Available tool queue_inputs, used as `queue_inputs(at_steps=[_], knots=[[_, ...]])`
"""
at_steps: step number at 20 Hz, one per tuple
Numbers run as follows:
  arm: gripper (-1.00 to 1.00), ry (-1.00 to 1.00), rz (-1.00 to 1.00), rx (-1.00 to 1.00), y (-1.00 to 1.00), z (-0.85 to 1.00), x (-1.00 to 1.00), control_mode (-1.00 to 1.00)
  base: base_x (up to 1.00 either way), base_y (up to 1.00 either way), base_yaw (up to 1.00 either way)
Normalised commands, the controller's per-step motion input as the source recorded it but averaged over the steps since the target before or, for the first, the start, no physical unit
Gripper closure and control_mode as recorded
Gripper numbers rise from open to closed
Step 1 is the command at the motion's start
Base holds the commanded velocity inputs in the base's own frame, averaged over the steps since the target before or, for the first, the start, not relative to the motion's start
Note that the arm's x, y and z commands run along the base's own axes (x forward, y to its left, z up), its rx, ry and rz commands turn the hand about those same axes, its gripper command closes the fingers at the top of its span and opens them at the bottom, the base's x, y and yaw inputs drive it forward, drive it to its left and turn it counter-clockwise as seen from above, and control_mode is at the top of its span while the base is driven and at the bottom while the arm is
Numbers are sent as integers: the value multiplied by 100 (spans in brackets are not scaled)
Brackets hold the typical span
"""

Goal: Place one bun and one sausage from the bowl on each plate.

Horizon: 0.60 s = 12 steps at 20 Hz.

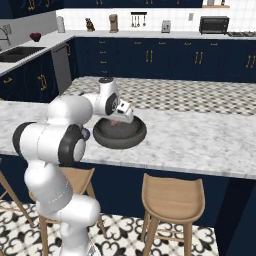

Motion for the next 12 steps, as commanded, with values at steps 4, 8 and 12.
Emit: queue_inputs(at_steps=[4, 8, 12], knots=[[100, -2, 13, 0, 11, 53, -90, -100, 0, 0, 0], [100, 1, 0, 0, 0, 27, -78, -100, 0, 0, 0], [100, 1, 0, 0, 0, 0, -85, -100, 0, 0, 0]])
